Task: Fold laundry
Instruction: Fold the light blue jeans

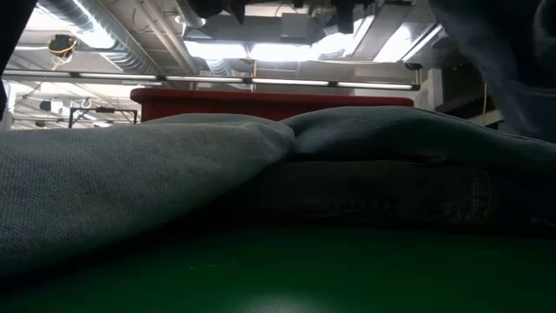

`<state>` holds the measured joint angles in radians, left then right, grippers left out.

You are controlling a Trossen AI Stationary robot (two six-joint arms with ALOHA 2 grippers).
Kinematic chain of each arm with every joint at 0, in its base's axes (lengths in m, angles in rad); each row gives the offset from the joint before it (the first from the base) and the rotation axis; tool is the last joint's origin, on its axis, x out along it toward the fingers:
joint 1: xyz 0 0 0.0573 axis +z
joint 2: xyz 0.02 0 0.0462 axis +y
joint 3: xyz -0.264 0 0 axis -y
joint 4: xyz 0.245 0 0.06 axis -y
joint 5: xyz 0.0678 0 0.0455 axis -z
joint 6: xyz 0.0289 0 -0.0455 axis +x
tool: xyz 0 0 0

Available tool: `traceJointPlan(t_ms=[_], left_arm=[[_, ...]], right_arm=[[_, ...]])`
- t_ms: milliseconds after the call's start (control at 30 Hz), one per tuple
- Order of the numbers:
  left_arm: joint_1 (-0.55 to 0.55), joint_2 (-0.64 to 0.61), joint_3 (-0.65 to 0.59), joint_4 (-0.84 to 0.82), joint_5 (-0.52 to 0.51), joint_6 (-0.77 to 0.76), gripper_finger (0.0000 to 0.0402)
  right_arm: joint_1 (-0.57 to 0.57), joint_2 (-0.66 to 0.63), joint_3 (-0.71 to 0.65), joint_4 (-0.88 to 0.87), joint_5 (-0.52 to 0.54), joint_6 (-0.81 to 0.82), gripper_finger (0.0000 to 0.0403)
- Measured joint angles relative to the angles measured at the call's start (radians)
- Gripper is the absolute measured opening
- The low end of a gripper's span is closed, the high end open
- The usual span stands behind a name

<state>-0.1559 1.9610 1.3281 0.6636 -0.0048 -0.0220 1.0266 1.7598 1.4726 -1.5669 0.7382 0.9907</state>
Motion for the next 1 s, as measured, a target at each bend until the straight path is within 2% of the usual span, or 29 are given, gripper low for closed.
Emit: traceJointPlan(t_ms=[200, 333, 633, 800, 900, 1000], left_arm=[[-0.042, 0.0, 0.0, 0.0, 0.0, -0.029, 0.0016], [-0.078, 0.0, 0.0, 0.007, -0.023, -0.064, 0.0016], [-0.137, 0.0, 0.0, -0.017, -0.229, -0.122, 0.0016], [-0.14, 0.0, 0.0, -0.174, -0.317, -0.229, 0.0016], [-0.139, 0.0, 0.0, -0.285, -0.365, -0.273, 0.0016], [-0.139, 0.0, 0.0, -0.357, -0.411, -0.287, 0.0016]], right_arm=[[0.014, -0.011, 0.032, -0.003, 0.031, 0.046, 0.0001], [0.006, -0.031, 0.032, -0.004, 0.064, 0.015, 0.0001], [-0.006, -0.212, 0.033, -0.005, 0.087, -0.141, 0.0001], [-0.073, -0.313, 0.032, -0.004, 0.174, -0.218, 0.0001], [-0.153, -0.351, 0.032, -0.005, 0.219, -0.327, 0.0001], [-0.259, -0.367, 0.031, -0.004, 0.219, -0.43, 0.0001]])
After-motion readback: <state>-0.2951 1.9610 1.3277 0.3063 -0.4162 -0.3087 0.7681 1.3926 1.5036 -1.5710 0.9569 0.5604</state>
